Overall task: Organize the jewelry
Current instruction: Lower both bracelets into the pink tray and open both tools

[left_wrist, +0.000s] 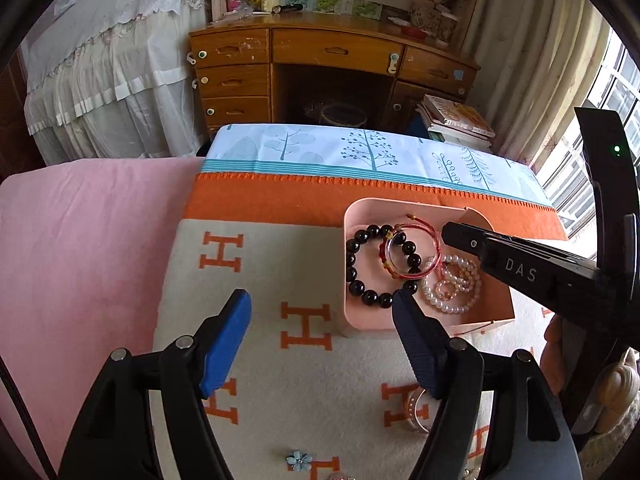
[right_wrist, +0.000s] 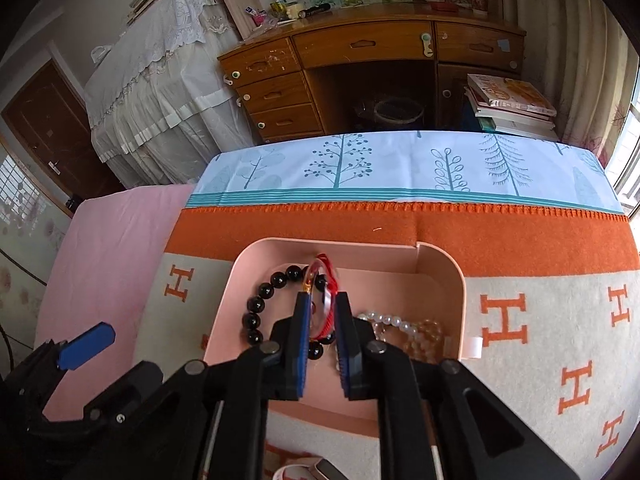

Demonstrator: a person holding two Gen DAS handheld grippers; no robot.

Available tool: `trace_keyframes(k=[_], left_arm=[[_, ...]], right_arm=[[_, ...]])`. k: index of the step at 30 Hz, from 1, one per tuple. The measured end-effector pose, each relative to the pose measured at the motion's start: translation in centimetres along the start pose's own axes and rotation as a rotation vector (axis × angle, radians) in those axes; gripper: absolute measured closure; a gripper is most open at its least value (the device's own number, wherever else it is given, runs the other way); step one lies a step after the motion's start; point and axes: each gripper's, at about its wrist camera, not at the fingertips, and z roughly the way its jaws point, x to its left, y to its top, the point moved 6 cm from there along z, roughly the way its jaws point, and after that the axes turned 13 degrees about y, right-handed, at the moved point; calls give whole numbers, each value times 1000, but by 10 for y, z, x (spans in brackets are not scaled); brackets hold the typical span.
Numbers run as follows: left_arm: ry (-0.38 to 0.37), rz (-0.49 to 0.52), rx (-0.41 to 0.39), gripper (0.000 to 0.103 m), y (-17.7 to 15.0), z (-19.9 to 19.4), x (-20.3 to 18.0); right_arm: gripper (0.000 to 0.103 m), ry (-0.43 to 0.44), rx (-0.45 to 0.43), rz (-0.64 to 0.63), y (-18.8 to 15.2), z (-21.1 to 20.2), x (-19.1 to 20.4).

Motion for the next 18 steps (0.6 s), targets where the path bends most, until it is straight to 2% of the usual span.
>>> trace_keyframes(k=[7,18], left_arm=[[8,-21,-10,31,-12,-14,18],[-13,-21,13,30,-41,-33,20]], right_arm=[[90,-14,4,-22,-9,-10,6],[90,37,-29,-53,-47,-81,13]])
